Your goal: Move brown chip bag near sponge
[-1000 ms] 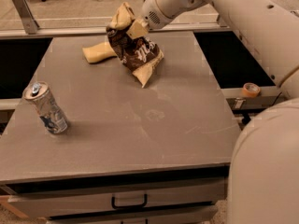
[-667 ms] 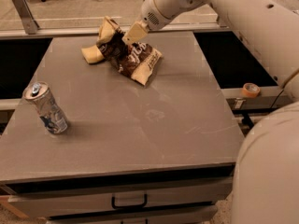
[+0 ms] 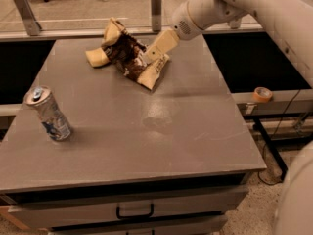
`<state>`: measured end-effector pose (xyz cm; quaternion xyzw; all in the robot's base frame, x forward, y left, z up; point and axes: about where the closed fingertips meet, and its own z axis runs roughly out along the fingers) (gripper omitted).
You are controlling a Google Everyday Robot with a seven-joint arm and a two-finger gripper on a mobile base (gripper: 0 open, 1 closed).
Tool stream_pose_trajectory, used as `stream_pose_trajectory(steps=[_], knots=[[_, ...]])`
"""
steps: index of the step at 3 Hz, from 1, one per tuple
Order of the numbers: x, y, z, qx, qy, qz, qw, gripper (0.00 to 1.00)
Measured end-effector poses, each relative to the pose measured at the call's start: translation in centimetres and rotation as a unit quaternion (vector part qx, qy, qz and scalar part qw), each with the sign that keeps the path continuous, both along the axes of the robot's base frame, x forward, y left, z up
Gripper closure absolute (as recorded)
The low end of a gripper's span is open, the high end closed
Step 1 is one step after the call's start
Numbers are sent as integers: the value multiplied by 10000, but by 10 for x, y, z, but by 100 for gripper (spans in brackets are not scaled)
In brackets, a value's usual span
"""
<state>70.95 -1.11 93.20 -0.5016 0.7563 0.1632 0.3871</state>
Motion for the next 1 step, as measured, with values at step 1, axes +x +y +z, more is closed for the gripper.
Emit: stream_pose_trajectory(steps=[1], knots=[[-28, -78, -11, 422, 285, -559, 9971, 0]])
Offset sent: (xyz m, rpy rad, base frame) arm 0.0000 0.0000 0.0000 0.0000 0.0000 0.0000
